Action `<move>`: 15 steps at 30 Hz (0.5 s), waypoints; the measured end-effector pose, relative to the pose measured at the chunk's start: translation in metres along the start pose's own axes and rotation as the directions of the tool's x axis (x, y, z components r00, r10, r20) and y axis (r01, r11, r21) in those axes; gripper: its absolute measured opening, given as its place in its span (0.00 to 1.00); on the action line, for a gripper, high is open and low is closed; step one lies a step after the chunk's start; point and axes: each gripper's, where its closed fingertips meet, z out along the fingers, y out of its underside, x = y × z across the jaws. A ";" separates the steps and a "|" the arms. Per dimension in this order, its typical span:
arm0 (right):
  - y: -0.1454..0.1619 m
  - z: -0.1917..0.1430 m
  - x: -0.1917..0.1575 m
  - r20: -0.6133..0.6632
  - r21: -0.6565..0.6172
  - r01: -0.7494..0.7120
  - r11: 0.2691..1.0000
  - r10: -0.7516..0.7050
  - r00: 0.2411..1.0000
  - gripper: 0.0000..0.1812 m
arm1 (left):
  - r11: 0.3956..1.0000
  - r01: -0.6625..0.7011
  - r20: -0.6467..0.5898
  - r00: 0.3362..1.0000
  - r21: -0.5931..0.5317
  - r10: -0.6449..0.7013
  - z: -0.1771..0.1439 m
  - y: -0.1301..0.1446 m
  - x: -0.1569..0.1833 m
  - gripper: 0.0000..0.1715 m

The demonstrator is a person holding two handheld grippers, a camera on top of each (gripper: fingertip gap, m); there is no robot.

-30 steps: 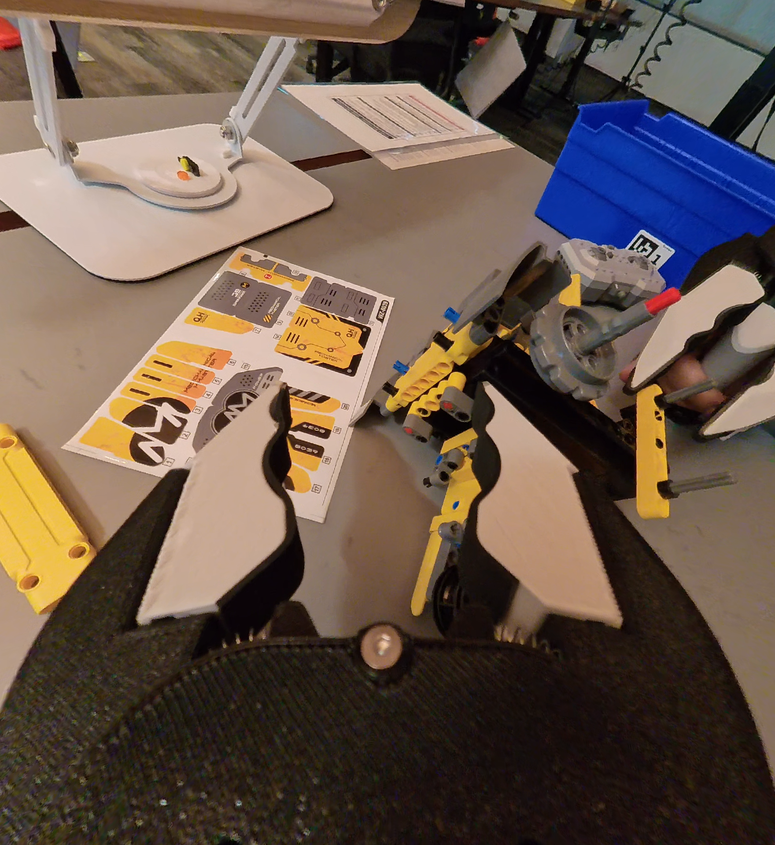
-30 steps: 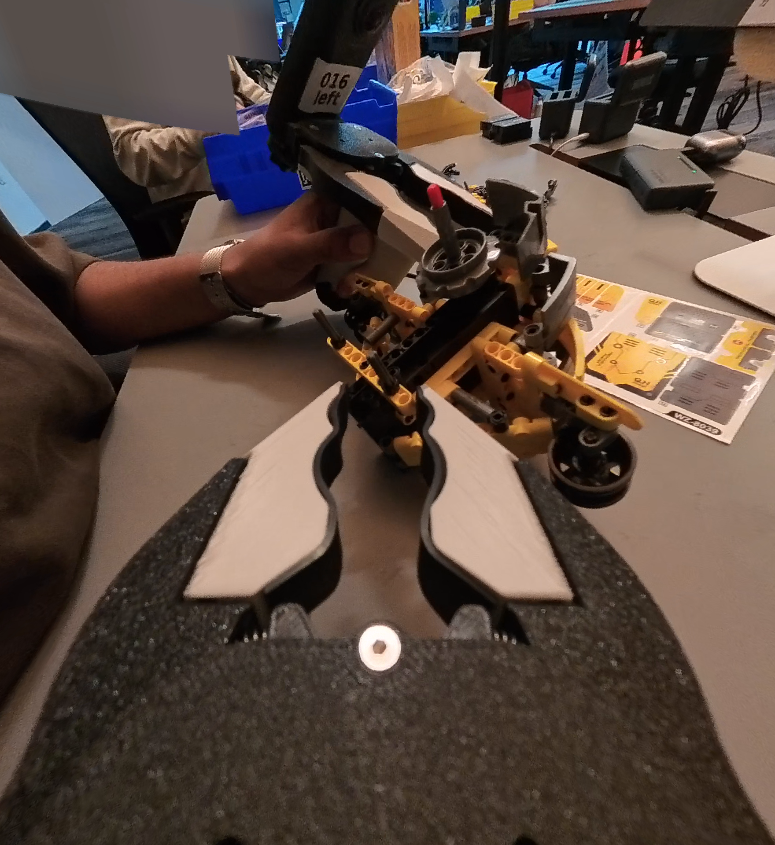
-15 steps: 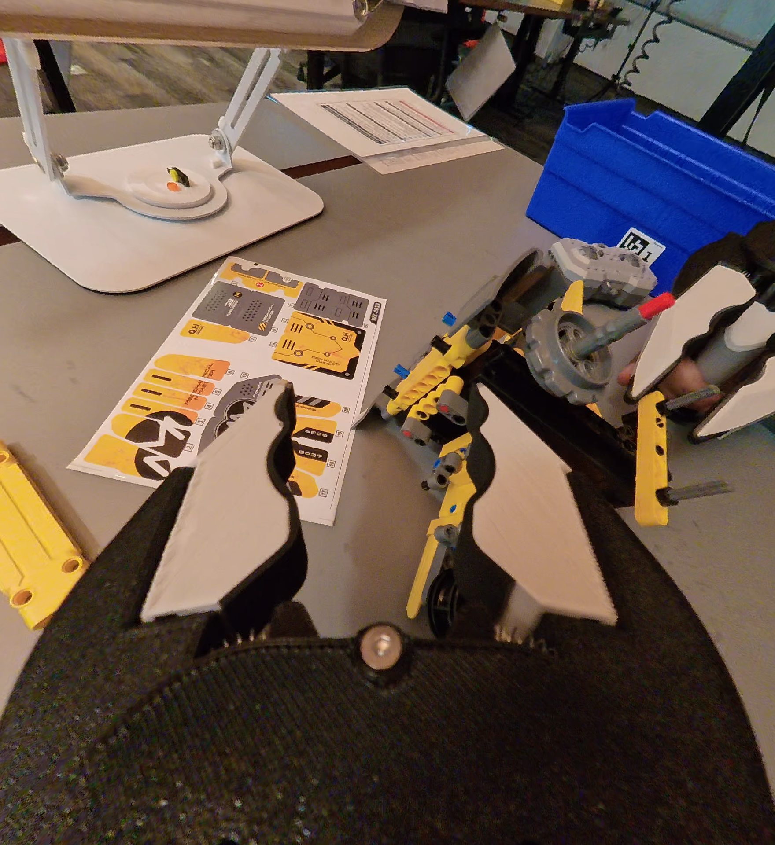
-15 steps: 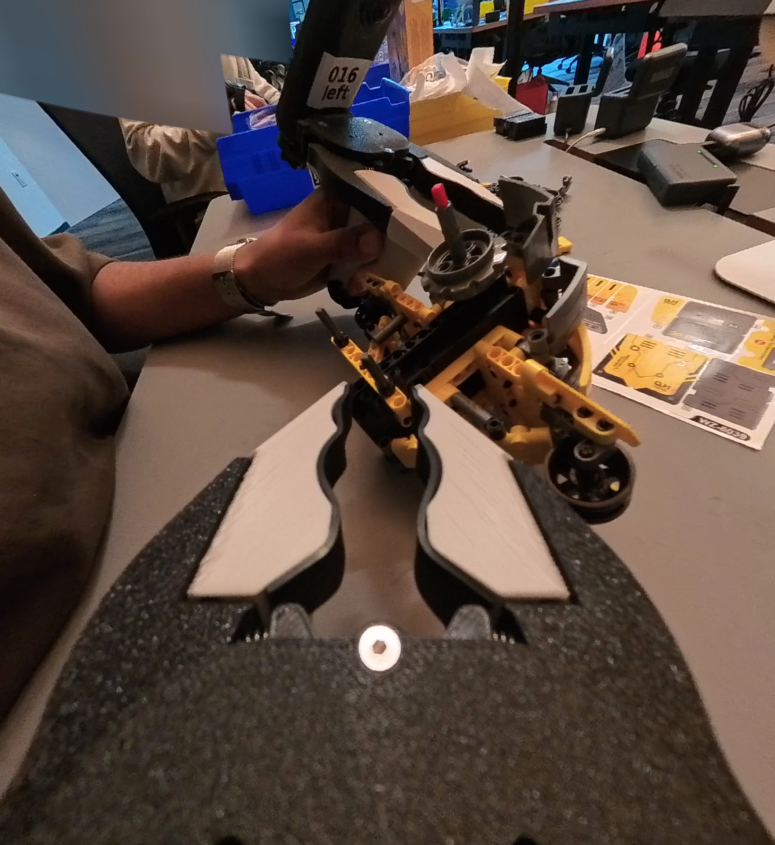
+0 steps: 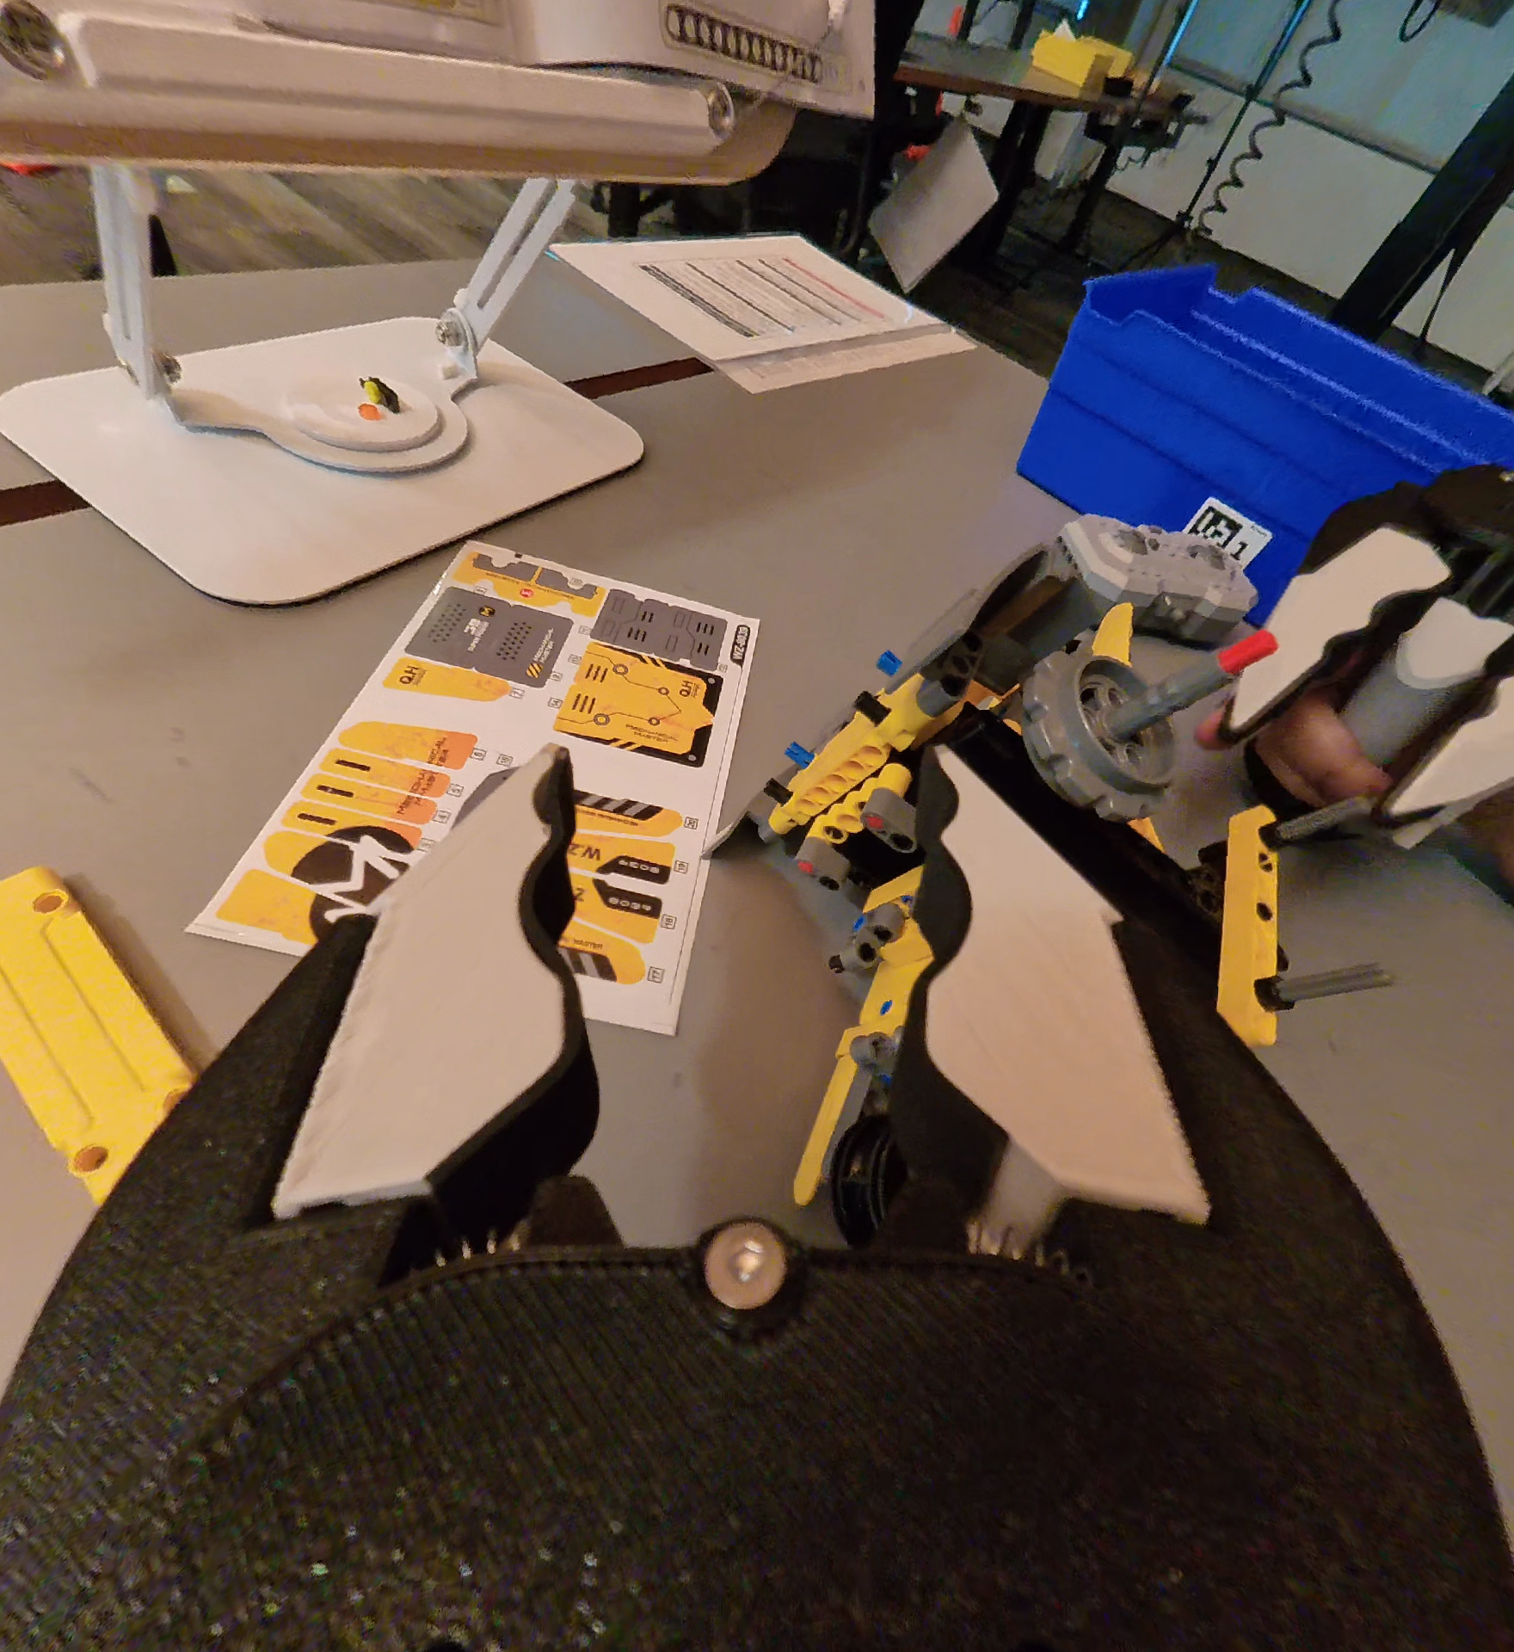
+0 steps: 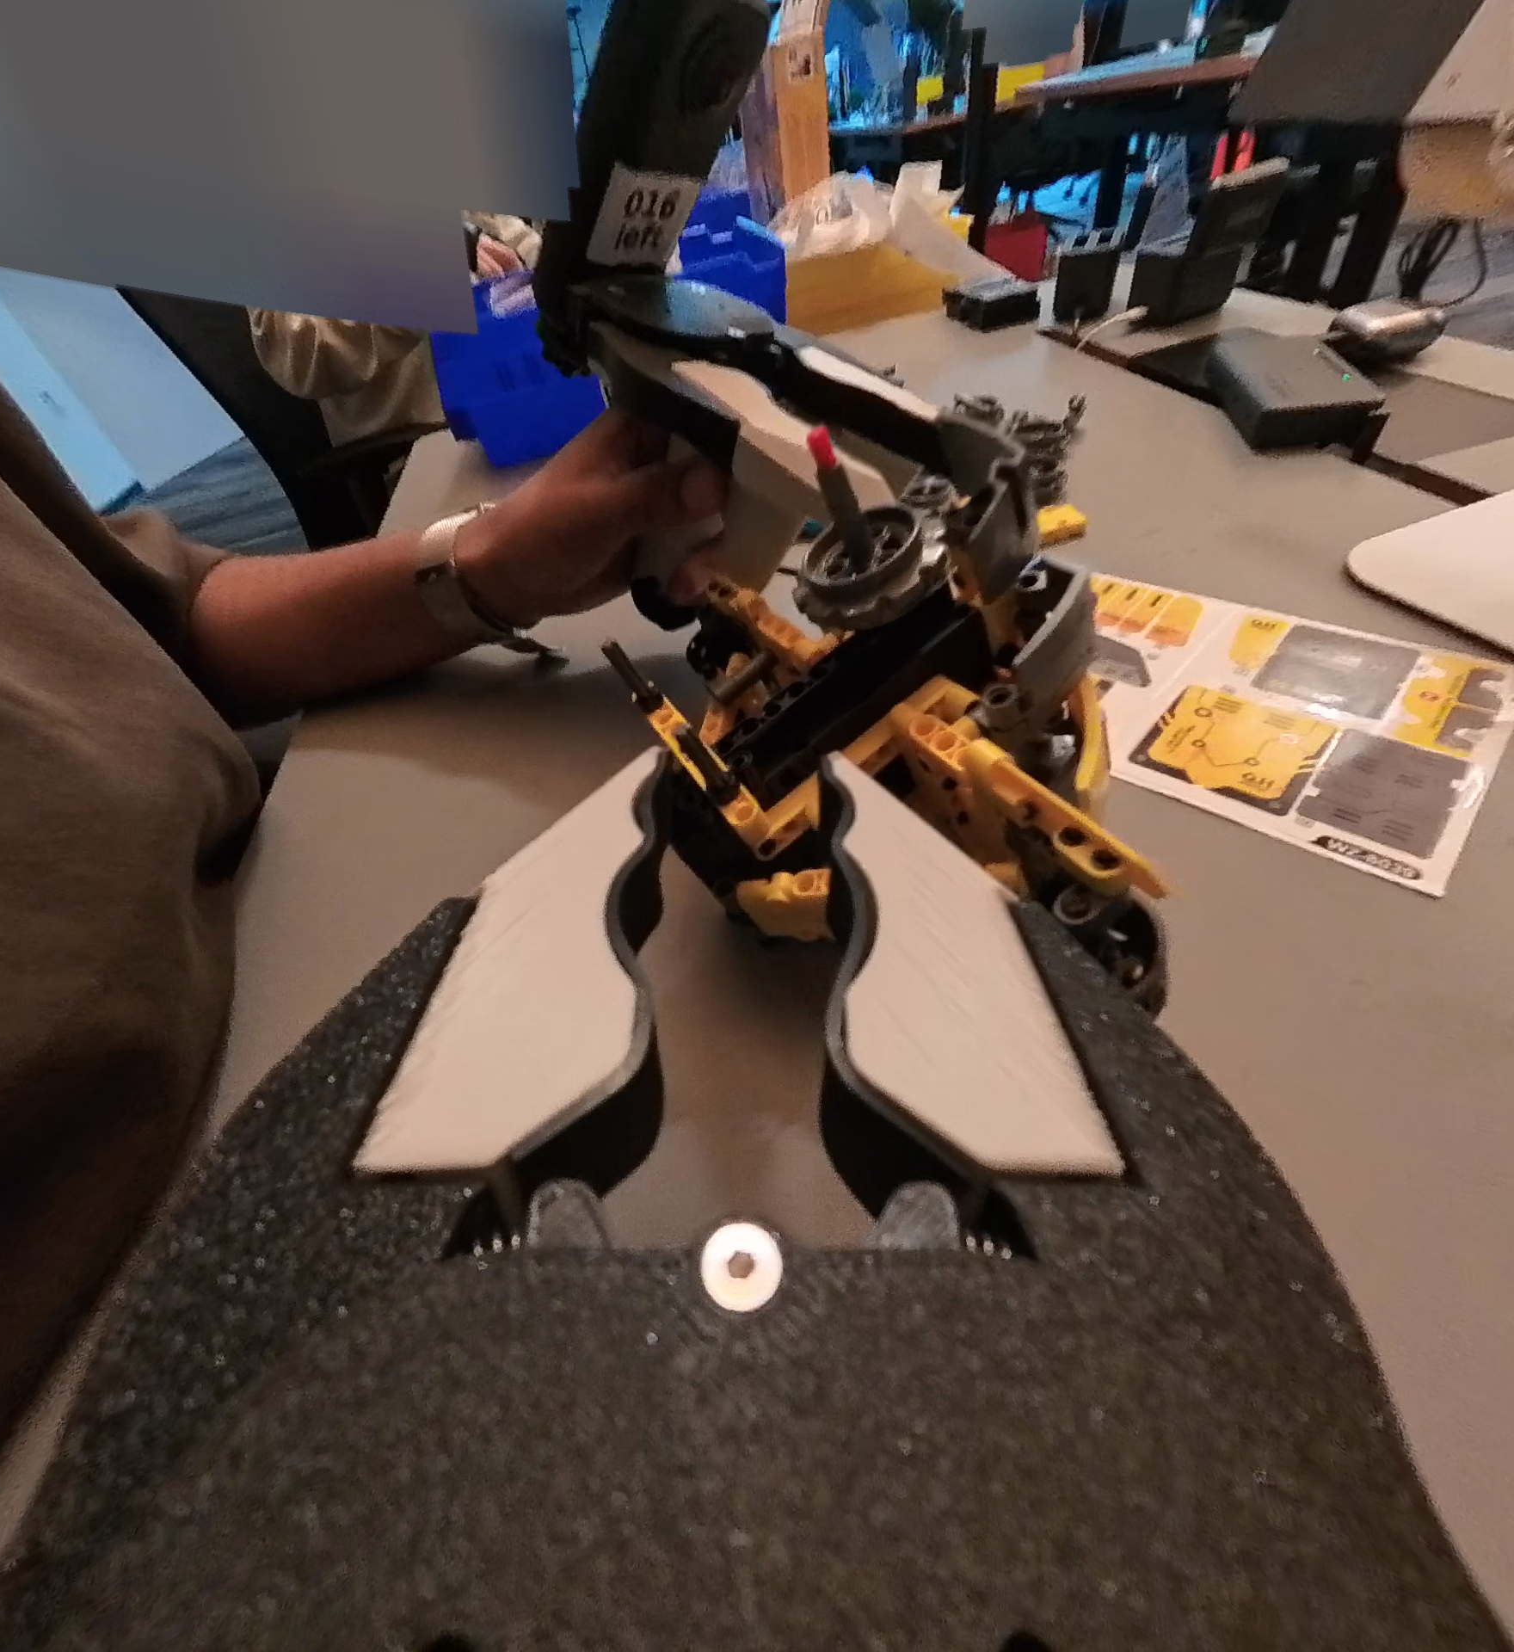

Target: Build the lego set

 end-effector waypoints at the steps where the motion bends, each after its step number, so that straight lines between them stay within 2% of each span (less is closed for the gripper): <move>1: -0.006 -0.003 0.000 0.000 0.034 -0.004 0.999 0.004 1.000 0.17 | 1.000 0.002 0.003 1.000 0.009 -0.002 -0.002 -0.002 -0.001 0.44; 8: -0.053 -0.041 0.016 -0.060 0.324 -0.031 0.945 0.053 0.997 0.18 | 0.996 0.022 0.003 1.000 0.091 -0.023 -0.015 -0.018 -0.005 0.44; 11: -0.058 -0.050 0.023 -0.100 0.364 -0.026 0.931 0.067 0.993 0.18 | 0.993 0.020 -0.003 1.000 0.116 -0.020 -0.019 -0.023 -0.005 0.43; 15: -0.057 -0.048 0.025 -0.122 0.353 -0.021 0.935 0.069 0.990 0.18 | 0.989 0.004 -0.021 1.000 0.145 -0.001 -0.023 -0.028 -0.001 0.44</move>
